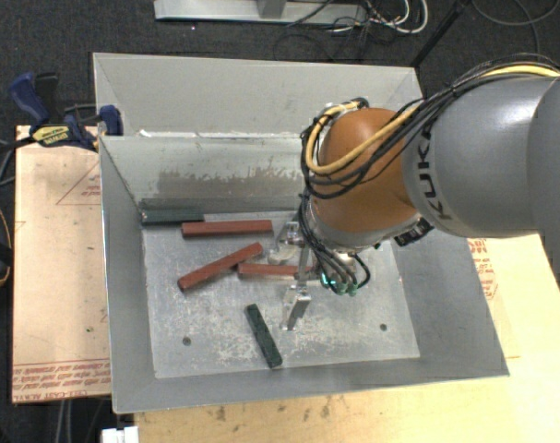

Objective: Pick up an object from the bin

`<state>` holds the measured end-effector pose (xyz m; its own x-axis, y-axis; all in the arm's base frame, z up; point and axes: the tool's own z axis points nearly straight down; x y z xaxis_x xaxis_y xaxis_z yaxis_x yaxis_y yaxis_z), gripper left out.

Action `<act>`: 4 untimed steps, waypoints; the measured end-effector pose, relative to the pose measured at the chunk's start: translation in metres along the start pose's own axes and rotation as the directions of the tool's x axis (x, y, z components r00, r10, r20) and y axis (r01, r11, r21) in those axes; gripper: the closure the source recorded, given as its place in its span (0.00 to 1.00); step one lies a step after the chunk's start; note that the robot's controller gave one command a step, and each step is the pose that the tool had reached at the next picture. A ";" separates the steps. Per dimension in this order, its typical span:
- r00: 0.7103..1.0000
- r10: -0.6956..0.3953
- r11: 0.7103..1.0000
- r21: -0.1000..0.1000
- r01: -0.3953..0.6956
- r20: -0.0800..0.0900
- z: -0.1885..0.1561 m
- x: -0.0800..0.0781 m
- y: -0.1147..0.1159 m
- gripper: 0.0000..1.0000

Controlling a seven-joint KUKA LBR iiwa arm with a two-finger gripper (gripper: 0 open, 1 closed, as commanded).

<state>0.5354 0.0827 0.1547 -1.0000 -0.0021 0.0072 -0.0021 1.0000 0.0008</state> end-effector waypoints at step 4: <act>0.999 0.036 0.999 -0.007 -0.035 0.035 0.075 -0.037 -0.033 1.00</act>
Offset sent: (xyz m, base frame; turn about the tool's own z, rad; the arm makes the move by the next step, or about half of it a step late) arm 0.0493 -0.0159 -0.0799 0.0228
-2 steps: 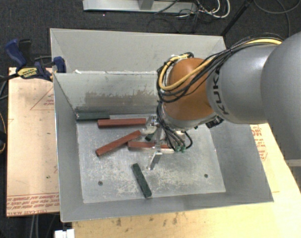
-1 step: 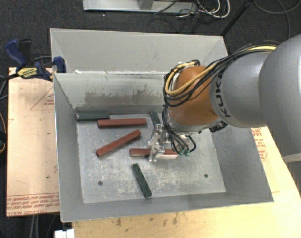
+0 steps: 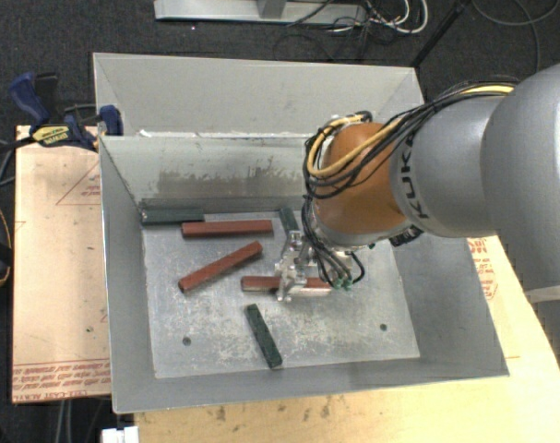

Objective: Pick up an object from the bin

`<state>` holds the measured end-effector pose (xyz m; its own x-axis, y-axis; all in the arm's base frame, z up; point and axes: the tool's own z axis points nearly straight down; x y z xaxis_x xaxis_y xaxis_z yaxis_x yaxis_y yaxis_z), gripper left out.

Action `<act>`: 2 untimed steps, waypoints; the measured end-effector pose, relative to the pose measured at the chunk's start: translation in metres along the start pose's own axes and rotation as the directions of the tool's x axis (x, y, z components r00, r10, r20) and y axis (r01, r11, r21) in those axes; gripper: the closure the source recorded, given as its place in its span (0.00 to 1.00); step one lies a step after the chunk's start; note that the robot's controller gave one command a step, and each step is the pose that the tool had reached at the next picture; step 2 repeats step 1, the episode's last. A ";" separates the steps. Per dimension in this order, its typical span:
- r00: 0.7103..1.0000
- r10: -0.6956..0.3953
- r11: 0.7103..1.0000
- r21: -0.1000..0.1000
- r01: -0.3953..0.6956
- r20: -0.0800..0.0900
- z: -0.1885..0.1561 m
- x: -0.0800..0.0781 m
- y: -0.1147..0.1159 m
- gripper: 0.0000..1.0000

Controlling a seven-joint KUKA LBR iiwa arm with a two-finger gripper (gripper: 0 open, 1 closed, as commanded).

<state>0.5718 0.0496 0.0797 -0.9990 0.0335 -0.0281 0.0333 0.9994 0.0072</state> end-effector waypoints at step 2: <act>1.000 -0.005 1.000 0.005 0.005 -0.018 -0.168 0.006 0.011 1.00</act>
Offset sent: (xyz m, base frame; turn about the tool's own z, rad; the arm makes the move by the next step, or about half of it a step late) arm 0.0000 0.0000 0.0000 0.0000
